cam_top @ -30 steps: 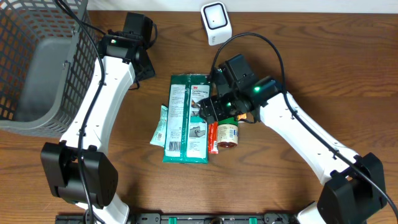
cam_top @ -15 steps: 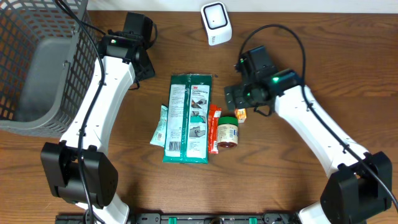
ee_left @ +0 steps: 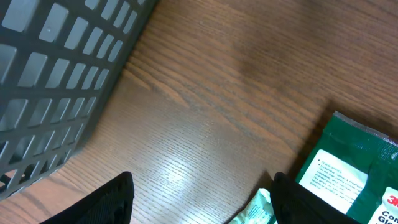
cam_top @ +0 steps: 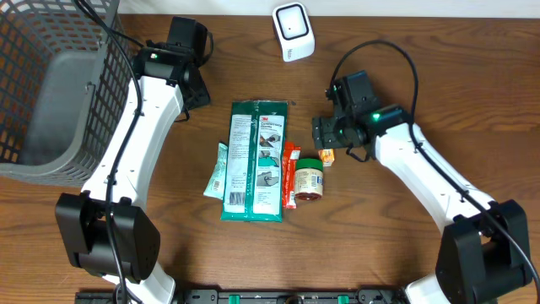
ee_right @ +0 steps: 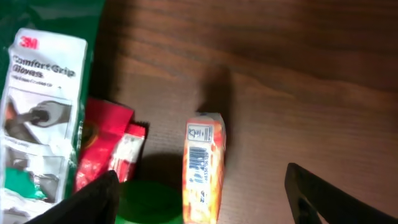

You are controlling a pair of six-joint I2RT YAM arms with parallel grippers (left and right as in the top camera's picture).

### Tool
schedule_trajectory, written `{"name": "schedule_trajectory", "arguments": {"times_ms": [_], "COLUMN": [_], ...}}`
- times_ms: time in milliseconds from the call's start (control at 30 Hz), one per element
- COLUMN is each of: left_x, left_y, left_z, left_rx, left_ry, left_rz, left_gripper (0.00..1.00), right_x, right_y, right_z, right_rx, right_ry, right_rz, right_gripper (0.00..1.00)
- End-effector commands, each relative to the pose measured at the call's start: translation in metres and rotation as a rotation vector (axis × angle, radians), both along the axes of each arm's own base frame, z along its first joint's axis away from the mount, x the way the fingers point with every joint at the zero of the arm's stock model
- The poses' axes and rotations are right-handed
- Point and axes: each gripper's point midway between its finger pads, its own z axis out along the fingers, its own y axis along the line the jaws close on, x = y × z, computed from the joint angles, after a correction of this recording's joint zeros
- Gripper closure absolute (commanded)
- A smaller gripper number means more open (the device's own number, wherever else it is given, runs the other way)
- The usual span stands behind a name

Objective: Scan the item barcode
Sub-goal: 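Lower the right gripper onto the orange tissue pack beside the jar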

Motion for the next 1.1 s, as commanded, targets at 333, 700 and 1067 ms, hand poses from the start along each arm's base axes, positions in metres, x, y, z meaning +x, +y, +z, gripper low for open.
{"name": "schedule_trajectory", "arguments": {"times_ms": [333,700,1067], "left_x": [-0.001,-0.001,-0.001], "left_y": [0.004,0.004,0.004], "left_z": [-0.005,-0.005,-0.005], "left_rx": [0.021,0.021,0.021], "left_ry": [0.011,0.011,0.011], "left_rz": [0.023,0.023,0.023], "left_gripper": [0.3,0.3,0.3], "right_x": [-0.01,-0.013,-0.017], "right_y": [-0.001,-0.002,0.007], "right_z": [-0.046,-0.055,-0.055], "right_rx": [0.013,0.022,0.021], "right_ry": [-0.044,-0.059,-0.056], "right_rz": [0.003,0.004,0.03], "right_gripper": [0.34,0.59,0.64]}}
